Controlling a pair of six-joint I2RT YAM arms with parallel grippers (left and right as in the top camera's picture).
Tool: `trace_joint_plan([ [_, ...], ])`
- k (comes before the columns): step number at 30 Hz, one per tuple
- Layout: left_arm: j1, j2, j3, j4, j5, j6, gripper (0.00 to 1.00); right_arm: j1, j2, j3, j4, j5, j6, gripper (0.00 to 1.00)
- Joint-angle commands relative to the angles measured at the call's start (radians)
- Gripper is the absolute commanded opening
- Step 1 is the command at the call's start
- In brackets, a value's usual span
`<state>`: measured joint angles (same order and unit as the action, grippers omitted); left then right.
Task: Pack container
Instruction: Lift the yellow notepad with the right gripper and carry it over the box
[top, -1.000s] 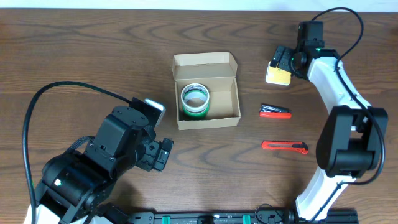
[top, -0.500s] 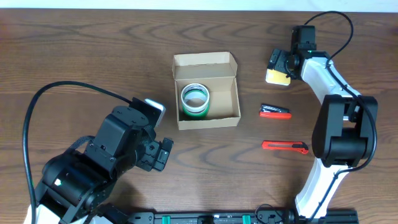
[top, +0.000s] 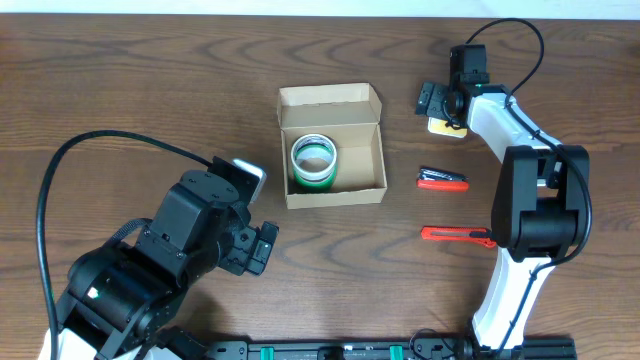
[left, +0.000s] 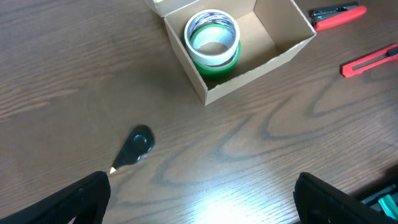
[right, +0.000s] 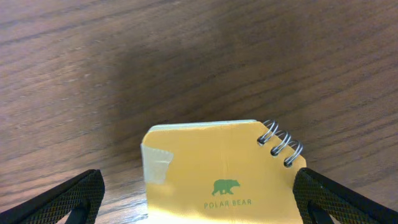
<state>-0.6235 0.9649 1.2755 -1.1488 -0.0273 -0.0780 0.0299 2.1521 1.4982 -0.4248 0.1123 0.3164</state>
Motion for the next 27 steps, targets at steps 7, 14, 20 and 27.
trace_joint_plan([
  [7,0.003,-0.005,-0.004,-0.004,-0.008,0.003,0.95,0.009,0.031,0.031,-0.037,0.065,-0.018,0.99],
  [14,0.003,-0.005,-0.004,-0.004,-0.008,0.003,0.95,0.011,0.031,0.046,-0.066,0.089,-0.018,0.99],
  [20,0.003,-0.005,-0.004,-0.004,-0.008,0.003,0.95,0.018,0.048,0.046,-0.065,0.078,-0.017,0.99],
  [27,0.003,-0.005,-0.004,-0.004,-0.008,0.003,0.95,0.018,0.059,0.046,-0.062,0.082,-0.014,0.99],
])
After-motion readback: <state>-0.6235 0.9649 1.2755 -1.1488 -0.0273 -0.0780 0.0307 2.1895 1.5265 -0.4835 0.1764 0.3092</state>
